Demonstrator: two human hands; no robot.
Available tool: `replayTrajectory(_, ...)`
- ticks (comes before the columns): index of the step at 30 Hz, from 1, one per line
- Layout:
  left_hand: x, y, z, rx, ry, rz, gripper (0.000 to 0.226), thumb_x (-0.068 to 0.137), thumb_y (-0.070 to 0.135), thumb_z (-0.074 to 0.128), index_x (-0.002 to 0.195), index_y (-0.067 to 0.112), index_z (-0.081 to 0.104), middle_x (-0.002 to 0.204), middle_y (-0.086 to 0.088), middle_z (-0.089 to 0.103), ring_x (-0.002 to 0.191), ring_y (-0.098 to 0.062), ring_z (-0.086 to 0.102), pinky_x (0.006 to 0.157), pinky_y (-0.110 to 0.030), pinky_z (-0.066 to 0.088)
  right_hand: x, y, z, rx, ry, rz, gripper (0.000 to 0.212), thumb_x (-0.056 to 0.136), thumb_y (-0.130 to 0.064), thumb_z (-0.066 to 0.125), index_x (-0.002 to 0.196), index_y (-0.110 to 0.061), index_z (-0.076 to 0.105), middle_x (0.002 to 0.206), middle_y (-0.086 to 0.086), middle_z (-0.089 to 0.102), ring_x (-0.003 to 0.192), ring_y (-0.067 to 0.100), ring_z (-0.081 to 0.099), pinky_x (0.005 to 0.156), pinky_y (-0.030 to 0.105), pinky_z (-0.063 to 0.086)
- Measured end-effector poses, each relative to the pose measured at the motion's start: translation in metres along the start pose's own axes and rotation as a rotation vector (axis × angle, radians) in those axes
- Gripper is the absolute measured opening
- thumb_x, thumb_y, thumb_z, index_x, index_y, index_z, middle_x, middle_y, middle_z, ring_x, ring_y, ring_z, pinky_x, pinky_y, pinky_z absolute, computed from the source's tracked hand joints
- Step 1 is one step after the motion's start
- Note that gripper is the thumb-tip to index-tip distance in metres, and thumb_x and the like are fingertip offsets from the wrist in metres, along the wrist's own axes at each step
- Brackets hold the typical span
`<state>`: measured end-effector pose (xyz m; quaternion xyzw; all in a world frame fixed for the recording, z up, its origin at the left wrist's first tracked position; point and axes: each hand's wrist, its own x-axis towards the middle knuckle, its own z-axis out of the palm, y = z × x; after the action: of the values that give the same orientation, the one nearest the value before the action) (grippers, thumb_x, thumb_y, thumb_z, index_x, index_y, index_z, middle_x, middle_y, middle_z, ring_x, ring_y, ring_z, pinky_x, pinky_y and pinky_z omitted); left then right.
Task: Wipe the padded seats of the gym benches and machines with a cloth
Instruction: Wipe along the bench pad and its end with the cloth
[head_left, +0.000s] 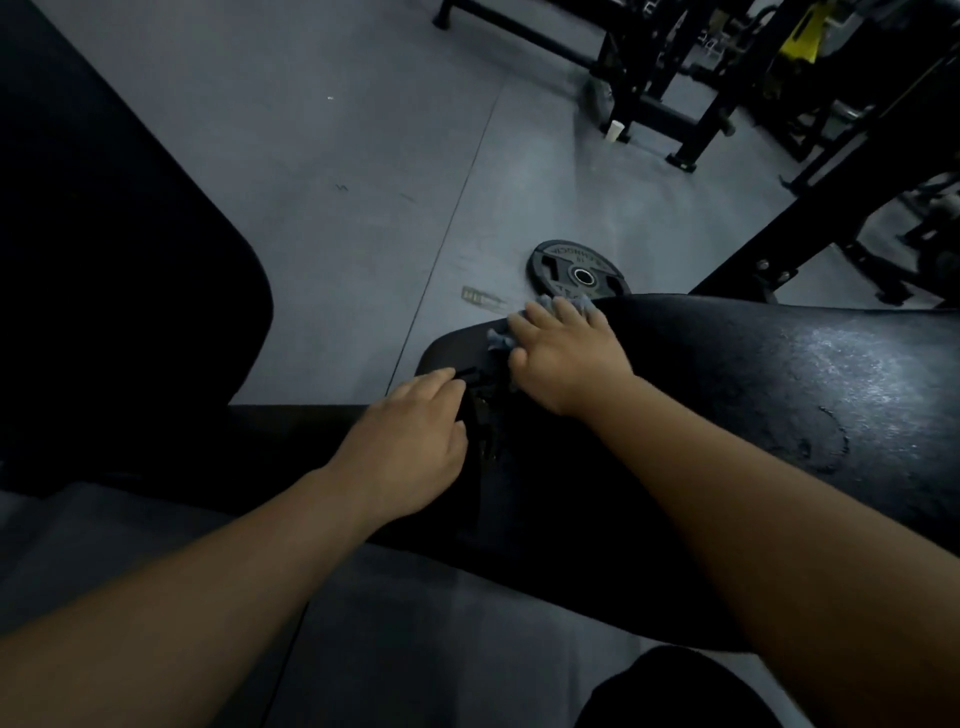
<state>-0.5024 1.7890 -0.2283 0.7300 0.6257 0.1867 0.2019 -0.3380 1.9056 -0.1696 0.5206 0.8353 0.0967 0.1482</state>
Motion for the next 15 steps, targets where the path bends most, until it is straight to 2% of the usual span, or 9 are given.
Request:
replayTrajectory(1, -0.002, -0.002, -0.001, 0.002, -0.003, -0.009, 0.050, 0.102, 0.030, 0.038, 0.150, 0.014, 0.034, 0.161, -0.004, 0.026, 0.145, -0.023, 0.028, 0.117, -0.039, 0.028, 0.005, -0.015, 0.000, 0.008, -0.004, 0.001, 0.066, 0.089, -0.046, 0.014, 0.146, -0.022, 0.036, 0.158, 0.002, 0.031, 0.149, 0.028, 0.019, 0.120, 0.054, 0.013)
replayTrajectory(3, -0.006, -0.004, -0.003, -0.003, -0.011, -0.022, 0.044, 0.099, 0.028, 0.039, 0.141, 0.013, 0.042, 0.154, -0.004, 0.035, 0.137, -0.026, 0.038, 0.112, -0.042, 0.036, -0.004, -0.045, 0.003, 0.029, 0.003, -0.086, 0.069, 0.089, -0.046, 0.012, 0.149, -0.021, 0.034, 0.160, 0.001, 0.030, 0.151, 0.029, 0.015, 0.120, 0.056, 0.012)
replayTrajectory(5, -0.009, -0.004, -0.006, -0.009, -0.018, -0.021, 0.039, 0.097, 0.026, 0.040, 0.133, 0.012, 0.047, 0.148, -0.003, 0.040, 0.132, -0.026, 0.043, 0.107, -0.043, 0.040, -0.037, -0.057, 0.005, 0.064, -0.011, -0.230, 0.079, 0.085, -0.047, 0.003, 0.154, -0.021, 0.030, 0.163, 0.001, 0.026, 0.153, 0.026, 0.013, 0.122, 0.051, 0.011)
replayTrajectory(7, -0.012, -0.003, -0.010, -0.020, -0.019, -0.018, 0.040, 0.099, 0.027, 0.040, 0.137, 0.013, 0.045, 0.152, -0.001, 0.036, 0.133, -0.023, 0.041, 0.108, -0.041, 0.039, -0.063, -0.048, 0.004, 0.103, -0.036, -0.288, 0.081, 0.084, -0.048, 0.000, 0.157, -0.023, 0.027, 0.165, -0.001, 0.021, 0.154, 0.022, 0.013, 0.124, 0.044, 0.009)
replayTrajectory(9, -0.013, -0.003, -0.013, -0.034, -0.024, -0.025, 0.041, 0.101, 0.027, 0.039, 0.139, 0.013, 0.043, 0.154, 0.000, 0.034, 0.135, -0.021, 0.038, 0.110, -0.039, 0.036, -0.060, -0.027, 0.003, 0.082, -0.044, -0.245, 0.075, 0.088, -0.047, 0.006, 0.157, -0.025, 0.026, 0.166, -0.003, 0.019, 0.153, 0.019, 0.014, 0.124, 0.041, 0.011)
replayTrajectory(11, -0.014, -0.007, -0.016, -0.027, -0.026, -0.048, 0.042, 0.102, 0.027, 0.038, 0.141, 0.013, 0.041, 0.154, -0.001, 0.034, 0.137, -0.021, 0.037, 0.112, -0.036, 0.034, -0.033, -0.019, 0.001, 0.032, -0.033, -0.150, 0.075, 0.086, -0.047, 0.007, 0.156, -0.026, 0.027, 0.165, -0.001, 0.022, 0.152, 0.022, 0.016, 0.122, 0.044, 0.015)
replayTrajectory(13, -0.014, -0.013, -0.016, -0.017, -0.025, -0.075, 0.040, 0.101, 0.026, 0.038, 0.138, 0.012, 0.043, 0.149, -0.003, 0.039, 0.134, -0.023, 0.040, 0.109, -0.036, 0.036, -0.011, -0.041, 0.000, 0.016, -0.020, -0.083, 0.077, 0.082, -0.048, 0.004, 0.151, -0.025, 0.031, 0.162, 0.000, 0.026, 0.151, 0.025, 0.017, 0.121, 0.049, 0.013)
replayTrajectory(15, -0.017, -0.016, -0.017, -0.013, -0.035, -0.091, 0.035, 0.098, 0.022, 0.039, 0.132, 0.012, 0.045, 0.139, -0.003, 0.045, 0.126, -0.024, 0.046, 0.102, -0.037, 0.041, -0.017, -0.074, 0.004, 0.025, -0.008, -0.153, 0.080, 0.081, -0.047, 0.001, 0.150, -0.024, 0.033, 0.160, 0.000, 0.029, 0.151, 0.028, 0.015, 0.121, 0.053, 0.010)
